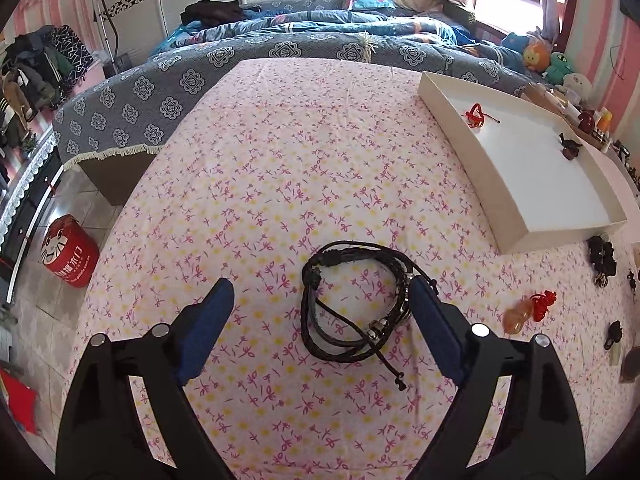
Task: Organize jewelry
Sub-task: 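Grasp the black braided bracelet with the left tool while the right tool grasps the black tassel charm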
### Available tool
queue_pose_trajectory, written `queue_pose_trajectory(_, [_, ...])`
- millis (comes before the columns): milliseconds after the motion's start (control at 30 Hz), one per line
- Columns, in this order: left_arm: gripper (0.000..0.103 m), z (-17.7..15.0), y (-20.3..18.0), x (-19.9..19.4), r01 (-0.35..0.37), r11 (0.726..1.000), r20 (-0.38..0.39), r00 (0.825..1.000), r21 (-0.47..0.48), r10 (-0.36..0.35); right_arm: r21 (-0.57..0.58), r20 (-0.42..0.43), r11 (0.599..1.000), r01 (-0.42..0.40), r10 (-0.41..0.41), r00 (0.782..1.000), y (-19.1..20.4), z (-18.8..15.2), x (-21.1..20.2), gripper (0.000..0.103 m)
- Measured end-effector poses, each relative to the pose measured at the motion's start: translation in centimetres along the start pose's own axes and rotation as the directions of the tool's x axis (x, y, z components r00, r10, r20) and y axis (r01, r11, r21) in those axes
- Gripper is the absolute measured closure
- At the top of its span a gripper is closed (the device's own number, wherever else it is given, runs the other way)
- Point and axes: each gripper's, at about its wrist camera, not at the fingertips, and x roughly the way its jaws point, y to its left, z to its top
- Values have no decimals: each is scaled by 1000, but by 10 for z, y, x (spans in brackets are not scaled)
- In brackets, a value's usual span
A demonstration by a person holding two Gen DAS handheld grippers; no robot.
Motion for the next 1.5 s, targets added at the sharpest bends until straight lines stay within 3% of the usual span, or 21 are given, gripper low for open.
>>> queue_pose_trajectory(267, [20,1,1,3,26,1000,-12,1000,-6,-27,4,-9,1000,-4,4,1000,-3,0,1,30])
queue_pose_trajectory(833, [41,8,-17,11,86,996,-33,996,29,-85,-1,-28,1000,-14,14,1000,-5,-6,7,30])
queue_pose_trajectory(1000, [52,7,-20,13,120,992,-47,992,35,-119,-10,-26,1000,-20,20,999,-2,-7,6,30])
queue_pose_trajectory(1267, [54,5,-20,13,135,990,-48,990,28,-134,-4,-28,1000,-18,18,999,-6,-10,4,30])
queue_pose_trajectory(1500, [65,4,-20,13,161,986,-46,986,38,-159,-17,-42,999,-37,36,998,-3,-10,10,30])
